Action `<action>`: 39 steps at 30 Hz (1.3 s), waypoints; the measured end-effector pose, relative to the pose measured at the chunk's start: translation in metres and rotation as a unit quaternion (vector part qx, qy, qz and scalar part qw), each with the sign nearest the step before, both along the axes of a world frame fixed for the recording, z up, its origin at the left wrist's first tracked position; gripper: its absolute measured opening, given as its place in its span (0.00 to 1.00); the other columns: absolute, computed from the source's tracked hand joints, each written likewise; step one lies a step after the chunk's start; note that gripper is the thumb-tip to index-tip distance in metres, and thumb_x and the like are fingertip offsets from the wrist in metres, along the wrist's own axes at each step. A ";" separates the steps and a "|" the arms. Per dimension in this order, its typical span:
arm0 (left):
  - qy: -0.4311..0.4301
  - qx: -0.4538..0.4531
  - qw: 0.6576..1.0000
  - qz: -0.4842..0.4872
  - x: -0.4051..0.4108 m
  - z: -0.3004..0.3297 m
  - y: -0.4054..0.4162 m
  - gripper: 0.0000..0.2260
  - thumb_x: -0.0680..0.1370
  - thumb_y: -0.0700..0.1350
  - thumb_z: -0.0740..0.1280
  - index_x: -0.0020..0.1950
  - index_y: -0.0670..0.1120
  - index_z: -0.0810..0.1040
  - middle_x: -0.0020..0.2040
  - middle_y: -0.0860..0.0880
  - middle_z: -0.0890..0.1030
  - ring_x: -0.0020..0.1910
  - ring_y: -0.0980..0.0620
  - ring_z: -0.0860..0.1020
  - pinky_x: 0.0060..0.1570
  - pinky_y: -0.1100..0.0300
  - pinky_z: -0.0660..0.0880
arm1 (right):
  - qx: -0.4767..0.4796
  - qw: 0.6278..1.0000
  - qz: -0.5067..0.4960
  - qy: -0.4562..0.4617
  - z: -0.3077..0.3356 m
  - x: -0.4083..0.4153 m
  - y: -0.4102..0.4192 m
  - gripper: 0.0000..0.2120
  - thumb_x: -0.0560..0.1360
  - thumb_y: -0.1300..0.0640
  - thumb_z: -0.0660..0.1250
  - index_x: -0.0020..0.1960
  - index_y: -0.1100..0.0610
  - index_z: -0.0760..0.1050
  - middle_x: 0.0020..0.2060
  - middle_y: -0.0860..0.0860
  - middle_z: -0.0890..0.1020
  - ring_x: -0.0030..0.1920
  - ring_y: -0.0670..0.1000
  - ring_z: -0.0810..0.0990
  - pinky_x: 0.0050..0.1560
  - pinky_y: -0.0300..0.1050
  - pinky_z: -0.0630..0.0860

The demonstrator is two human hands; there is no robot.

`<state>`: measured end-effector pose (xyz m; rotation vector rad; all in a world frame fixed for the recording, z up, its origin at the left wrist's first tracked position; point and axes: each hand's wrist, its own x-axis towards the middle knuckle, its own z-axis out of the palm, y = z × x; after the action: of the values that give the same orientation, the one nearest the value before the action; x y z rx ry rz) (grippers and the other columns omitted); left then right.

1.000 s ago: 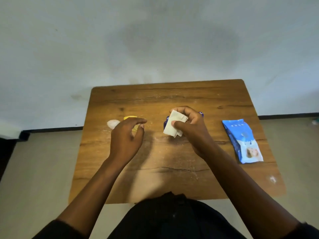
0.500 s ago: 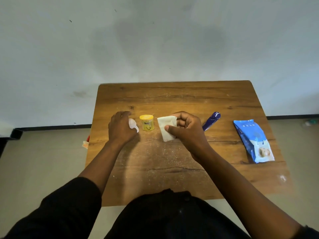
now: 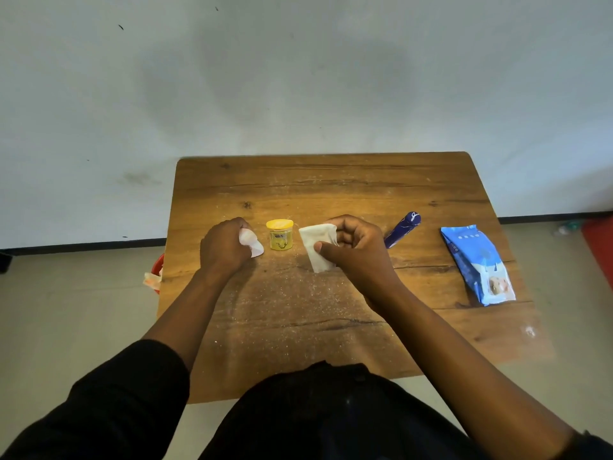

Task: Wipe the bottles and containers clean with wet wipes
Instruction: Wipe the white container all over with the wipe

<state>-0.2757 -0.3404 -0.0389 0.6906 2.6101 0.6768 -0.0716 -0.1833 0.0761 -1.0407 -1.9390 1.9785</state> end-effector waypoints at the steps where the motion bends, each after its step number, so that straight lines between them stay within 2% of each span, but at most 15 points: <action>1: 0.004 0.013 1.000 -0.001 0.001 0.005 -0.003 0.14 0.68 0.39 0.77 0.52 0.49 0.84 0.50 0.49 0.86 0.49 0.44 0.83 0.46 0.52 0.80 | 0.003 1.000 0.004 0.001 0.001 0.000 0.000 0.10 0.77 0.67 0.74 0.52 0.54 0.80 0.47 0.54 0.86 0.45 0.50 0.86 0.41 0.44 0.86; 6: 0.022 0.130 0.991 0.002 0.021 0.057 -0.022 0.17 0.71 0.43 0.81 0.58 0.52 0.84 0.55 0.53 0.85 0.51 0.53 0.81 0.46 0.61 0.77 | 0.010 1.000 0.019 0.008 0.009 0.009 0.004 0.13 0.77 0.68 0.73 0.50 0.50 0.80 0.46 0.51 0.86 0.45 0.48 0.86 0.42 0.43 0.85; 10: -0.016 0.241 0.968 0.073 0.050 0.100 -0.032 0.24 0.70 0.43 0.83 0.63 0.50 0.80 0.57 0.57 0.81 0.54 0.59 0.80 0.47 0.65 0.77 | 0.012 1.000 0.021 0.019 0.018 0.021 0.007 0.11 0.77 0.68 0.72 0.51 0.52 0.82 0.46 0.55 0.87 0.44 0.49 0.86 0.42 0.46 0.84; 13: -0.044 0.302 0.946 0.109 0.072 0.115 -0.030 0.21 0.70 0.41 0.83 0.59 0.48 0.79 0.55 0.55 0.82 0.53 0.57 0.81 0.46 0.63 0.79 | 0.002 0.999 0.012 0.037 0.030 0.029 0.009 0.11 0.78 0.69 0.71 0.51 0.54 0.83 0.47 0.58 0.87 0.43 0.52 0.85 0.43 0.49 0.84; 16: -0.097 0.372 0.916 0.114 0.094 0.125 -0.022 0.20 0.70 0.40 0.83 0.58 0.49 0.81 0.54 0.53 0.84 0.52 0.54 0.82 0.45 0.63 0.81 | -0.018 0.998 0.006 0.055 0.044 0.038 0.013 0.11 0.79 0.68 0.70 0.52 0.52 0.83 0.48 0.56 0.87 0.43 0.53 0.86 0.42 0.47 0.85; 20: -0.161 0.473 0.859 0.112 0.120 0.136 -0.005 0.20 0.68 0.49 0.81 0.58 0.51 0.83 0.53 0.52 0.86 0.53 0.52 0.83 0.47 0.60 0.82 | -0.031 0.996 -0.003 0.081 0.058 0.049 0.018 0.12 0.79 0.67 0.71 0.59 0.54 0.82 0.53 0.54 0.86 0.47 0.55 0.88 0.44 0.46 0.86; 22: -0.162 0.487 0.853 0.093 0.130 0.141 0.004 0.18 0.69 0.51 0.78 0.58 0.52 0.83 0.53 0.51 0.86 0.53 0.51 0.84 0.48 0.58 0.82 | -0.032 0.995 -0.020 0.094 0.066 0.055 0.019 0.15 0.78 0.67 0.72 0.60 0.52 0.81 0.53 0.51 0.85 0.45 0.51 0.89 0.43 0.44 0.86; 25: -0.154 0.468 0.869 0.047 0.143 0.146 0.016 0.16 0.71 0.51 0.79 0.58 0.55 0.83 0.54 0.53 0.86 0.53 0.53 0.84 0.48 0.58 0.83 | -0.013 0.992 -0.035 0.119 0.078 0.064 0.023 0.16 0.78 0.68 0.71 0.57 0.49 0.83 0.52 0.46 0.85 0.43 0.47 0.88 0.39 0.40 0.84; 30: -0.103 0.432 0.896 -0.008 0.156 0.148 0.027 0.17 0.73 0.47 0.80 0.57 0.62 0.84 0.55 0.52 0.86 0.56 0.50 0.84 0.51 0.57 0.83 | 0.030 0.985 -0.043 0.165 0.092 0.080 0.026 0.12 0.79 0.68 0.70 0.50 0.52 0.86 0.47 0.48 0.89 0.40 0.50 0.88 0.36 0.37 0.81; 32: -0.084 0.422 0.902 -0.026 0.160 0.148 0.029 0.17 0.73 0.45 0.80 0.59 0.59 0.84 0.56 0.54 0.86 0.57 0.51 0.84 0.52 0.58 0.82 | 0.042 0.984 -0.039 0.170 0.096 0.085 0.027 0.11 0.79 0.68 0.70 0.51 0.54 0.87 0.46 0.49 0.89 0.39 0.49 0.87 0.36 0.34 0.79; 36: -0.063 0.432 0.898 -0.048 0.171 0.151 0.032 0.20 0.74 0.39 0.79 0.61 0.57 0.83 0.56 0.60 0.87 0.57 0.54 0.85 0.53 0.63 0.81 | 0.047 0.984 0.005 0.171 0.098 0.092 0.021 0.12 0.74 0.67 0.76 0.54 0.54 0.86 0.47 0.50 0.89 0.42 0.47 0.85 0.39 0.40 0.81; 37: -0.055 0.435 0.897 -0.047 0.173 0.151 0.032 0.20 0.74 0.40 0.79 0.61 0.57 0.83 0.56 0.61 0.87 0.57 0.54 0.85 0.53 0.63 0.81 | 0.064 0.985 0.013 0.160 0.096 0.094 0.019 0.13 0.73 0.66 0.78 0.54 0.53 0.86 0.47 0.48 0.88 0.42 0.49 0.85 0.39 0.42 0.82; 39: -0.037 0.434 0.899 -0.049 0.176 0.150 0.034 0.18 0.74 0.43 0.79 0.62 0.53 0.84 0.56 0.58 0.87 0.58 0.53 0.85 0.54 0.61 0.81 | 0.155 0.979 0.019 0.131 0.090 0.095 0.016 0.14 0.72 0.63 0.80 0.54 0.50 0.86 0.48 0.46 0.88 0.44 0.52 0.86 0.39 0.51 0.84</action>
<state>-0.0999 -0.3063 0.1114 0.9831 2.0907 1.8199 0.0230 -0.1678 0.1665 -0.6349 -2.0412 1.6570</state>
